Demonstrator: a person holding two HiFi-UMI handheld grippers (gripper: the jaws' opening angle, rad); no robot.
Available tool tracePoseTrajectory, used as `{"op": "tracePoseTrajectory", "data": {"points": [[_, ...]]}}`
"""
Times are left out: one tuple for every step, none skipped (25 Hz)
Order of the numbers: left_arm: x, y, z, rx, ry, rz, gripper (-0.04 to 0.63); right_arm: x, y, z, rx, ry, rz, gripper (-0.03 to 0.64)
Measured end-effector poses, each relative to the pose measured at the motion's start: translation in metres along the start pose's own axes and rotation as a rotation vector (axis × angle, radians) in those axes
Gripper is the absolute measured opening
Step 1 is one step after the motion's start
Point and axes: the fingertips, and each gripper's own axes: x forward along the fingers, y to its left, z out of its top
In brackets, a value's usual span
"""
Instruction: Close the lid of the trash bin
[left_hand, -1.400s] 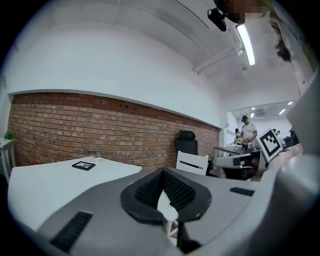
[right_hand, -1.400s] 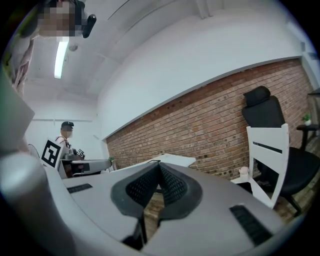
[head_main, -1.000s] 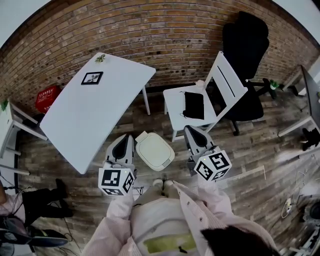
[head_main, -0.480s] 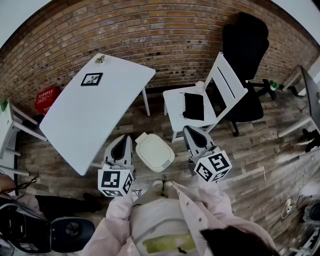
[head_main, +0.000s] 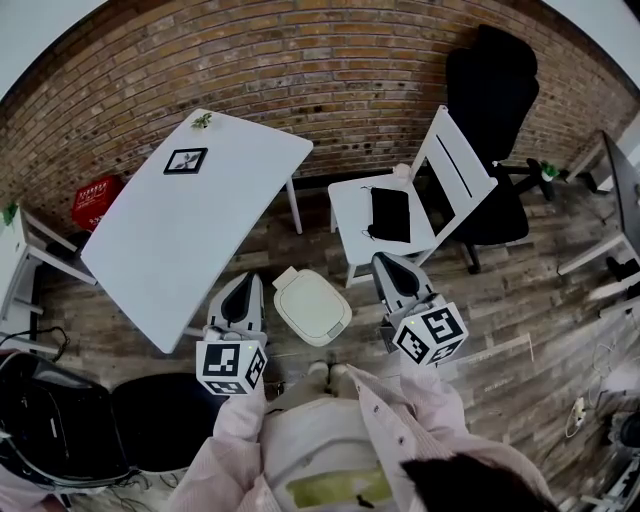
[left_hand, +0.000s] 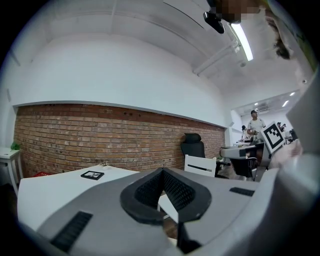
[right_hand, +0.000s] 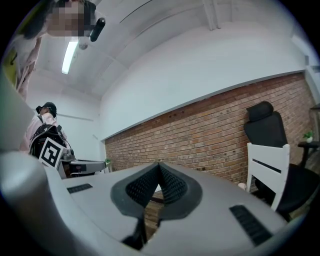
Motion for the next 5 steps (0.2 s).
{"op": "tracePoseTrajectory", "data": {"points": [[0.0003,0.0005,-0.0002,-0.001,0.001,0.001,-0.006,0.0002,-0.0001,-0.0002,-0.004,0.002,0.0,0.003],[0.0006,0.0009,-0.0005,-0.002,0.002,0.002,-0.006,0.0004,0.0001,-0.0005,-0.008,0.004,0.0,0.003],[0.0009,0.0015,-0.0009,-0.003,0.002,0.002,-0.006,0.0007,0.0004,-0.001,-0.01,0.006,0.0,0.003],[0.0012,0.002,-0.0013,-0.003,0.002,0.003,-0.006,0.001,0.0006,-0.0017,-0.013,0.008,0.002,0.003],[0.0015,0.0026,-0.0018,-0.004,0.003,0.004,-0.006,0.0013,0.0007,-0.0025,-0.015,0.009,0.003,0.003]]}}
